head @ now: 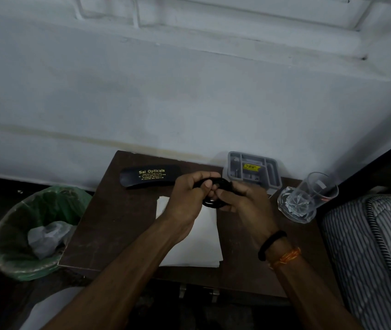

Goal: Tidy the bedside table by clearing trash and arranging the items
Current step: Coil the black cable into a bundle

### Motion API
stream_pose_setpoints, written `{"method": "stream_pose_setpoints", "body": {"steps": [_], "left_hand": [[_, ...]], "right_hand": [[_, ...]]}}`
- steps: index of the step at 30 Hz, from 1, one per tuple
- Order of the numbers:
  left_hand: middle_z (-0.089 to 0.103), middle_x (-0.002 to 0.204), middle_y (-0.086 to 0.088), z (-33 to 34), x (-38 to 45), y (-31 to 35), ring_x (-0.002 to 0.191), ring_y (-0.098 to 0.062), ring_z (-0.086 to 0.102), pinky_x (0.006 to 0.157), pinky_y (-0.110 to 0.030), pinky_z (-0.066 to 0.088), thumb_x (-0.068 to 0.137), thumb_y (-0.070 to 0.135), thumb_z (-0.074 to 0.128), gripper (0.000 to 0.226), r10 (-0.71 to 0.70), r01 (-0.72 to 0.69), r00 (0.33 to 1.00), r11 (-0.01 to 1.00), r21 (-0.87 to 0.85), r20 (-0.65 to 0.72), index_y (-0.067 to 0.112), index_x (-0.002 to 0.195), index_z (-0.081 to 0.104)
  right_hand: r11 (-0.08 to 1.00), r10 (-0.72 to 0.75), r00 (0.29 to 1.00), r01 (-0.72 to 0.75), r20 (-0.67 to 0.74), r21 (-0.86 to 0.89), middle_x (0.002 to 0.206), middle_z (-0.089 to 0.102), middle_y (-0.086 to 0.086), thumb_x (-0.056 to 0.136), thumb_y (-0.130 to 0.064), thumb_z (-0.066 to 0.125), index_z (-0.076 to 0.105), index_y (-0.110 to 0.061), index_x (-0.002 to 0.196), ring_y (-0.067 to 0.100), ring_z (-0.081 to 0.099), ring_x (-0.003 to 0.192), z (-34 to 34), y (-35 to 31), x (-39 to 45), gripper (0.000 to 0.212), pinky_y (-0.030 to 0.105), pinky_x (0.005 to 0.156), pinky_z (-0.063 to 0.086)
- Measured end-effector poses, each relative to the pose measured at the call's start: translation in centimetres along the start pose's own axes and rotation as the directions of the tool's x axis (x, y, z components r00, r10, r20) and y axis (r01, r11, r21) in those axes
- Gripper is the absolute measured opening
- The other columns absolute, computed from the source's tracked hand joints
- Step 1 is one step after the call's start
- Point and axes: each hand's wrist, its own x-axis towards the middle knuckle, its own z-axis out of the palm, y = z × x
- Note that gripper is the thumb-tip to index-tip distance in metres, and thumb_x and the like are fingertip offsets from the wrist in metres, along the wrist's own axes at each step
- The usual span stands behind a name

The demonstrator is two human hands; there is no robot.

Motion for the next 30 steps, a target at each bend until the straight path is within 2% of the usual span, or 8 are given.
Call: {"method": "stream_pose_setpoints", "body": {"steps": [4,8,10,13,18,21,26,30], "left_hand": [[0.072,0.11,-0.003,-0.3,-0.1,0.1,0.104,-0.012,0.066,0.092,-0.024,0.053,0.095,0.002,0.053,0.028,0.158,-0.163,0.987,0.97,0.183,0.042,0.011,0.117,0.069],[0.068,0.116,-0.001,-0.8,0.1,0.1,0.107,-0.009,0.061,0.092,-0.012,0.047,0.094,0.011,0.059,0.029,0.347,-0.333,0.935,0.789,0.516,0.073,0.014,0.122,0.065],[0.065,0.117,-0.002,-1.3,0.1,0.2,0.106,-0.009,0.059,0.09,-0.013,0.047,0.093,0.012,0.06,0.035,0.343,-0.379,0.923,0.747,0.546,0.172,0.014,0.128,0.061],[0.061,0.12,0.0,-2.2,0.1,0.3,0.103,-0.012,0.061,0.084,-0.029,0.058,0.092,0.007,0.06,0.045,0.229,-0.387,0.912,0.756,0.527,0.341,0.017,0.136,0.054],[0.068,0.116,0.002,-2.0,0.1,0.3,0.095,-0.014,0.067,0.065,-0.026,0.06,0.09,0.001,0.062,0.042,0.261,-0.359,0.928,0.816,0.452,0.265,0.018,0.129,0.062],[0.07,0.112,0.003,-1.6,0.1,0.2,0.095,-0.013,0.066,0.064,-0.021,0.055,0.091,0.004,0.06,0.036,0.276,-0.355,0.933,0.814,0.459,0.232,0.019,0.123,0.065],[0.065,0.102,-0.001,-1.7,0.1,0.2,0.085,-0.012,0.063,0.065,-0.022,0.054,0.097,0.01,0.053,0.017,0.14,-0.238,0.958,0.876,0.419,0.251,0.013,0.11,0.063],[0.063,0.108,-0.002,-1.8,0.3,-0.5,0.101,-0.016,0.062,0.083,-0.033,0.058,0.098,0.014,0.052,0.011,0.02,-0.136,0.968,0.88,0.455,0.251,0.014,0.107,0.059]], "right_hand": [[0.946,0.216,0.976,-0.215,0.022,0.241,0.099,0.076,0.006,0.088,-0.013,0.066,0.073,-0.012,0.102,0.026,0.07,0.098,-0.2,0.0,0.0,0.016,0.039,0.083,0.054],[0.895,0.326,0.943,-0.331,0.069,0.299,0.105,0.075,0.008,0.086,-0.02,0.068,0.07,-0.012,0.108,0.023,0.065,0.095,-0.5,-0.1,0.2,0.023,0.031,0.073,0.049],[0.873,0.36,0.929,-0.369,0.09,0.32,0.109,0.073,0.008,0.087,-0.02,0.067,0.069,-0.012,0.111,0.02,0.063,0.094,-0.7,-0.1,0.2,0.026,0.029,0.07,0.048],[0.843,0.392,0.909,-0.418,0.145,0.339,0.108,0.071,0.007,0.087,-0.018,0.065,0.068,-0.009,0.113,0.017,0.06,0.093,-1.5,0.1,0.4,0.028,0.027,0.068,0.047],[0.804,0.384,0.868,-0.481,0.314,0.349,0.103,0.061,0.008,0.087,-0.022,0.053,0.065,-0.013,0.087,0.016,0.054,0.077,-2.0,-0.3,0.4,0.014,0.029,0.06,0.044],[0.862,0.359,0.895,-0.427,0.266,0.273,0.092,0.065,0.002,0.089,-0.024,0.057,0.06,-0.015,0.073,0.012,0.051,0.065,-1.4,-0.6,0.4,0.018,0.026,0.054,0.043],[0.965,0.203,0.968,-0.223,0.146,0.137,0.09,0.071,0.012,0.083,-0.019,0.073,0.072,-0.009,0.103,0.018,0.063,0.066,-1.6,-0.6,0.2,0.022,0.024,0.055,0.052],[0.996,0.075,0.997,-0.074,0.004,-0.055,0.083,0.076,0.009,0.075,-0.013,0.082,0.066,-0.013,0.104,0.025,0.074,0.069,-1.8,-0.5,0.4,0.033,0.036,0.064,0.061]]}}
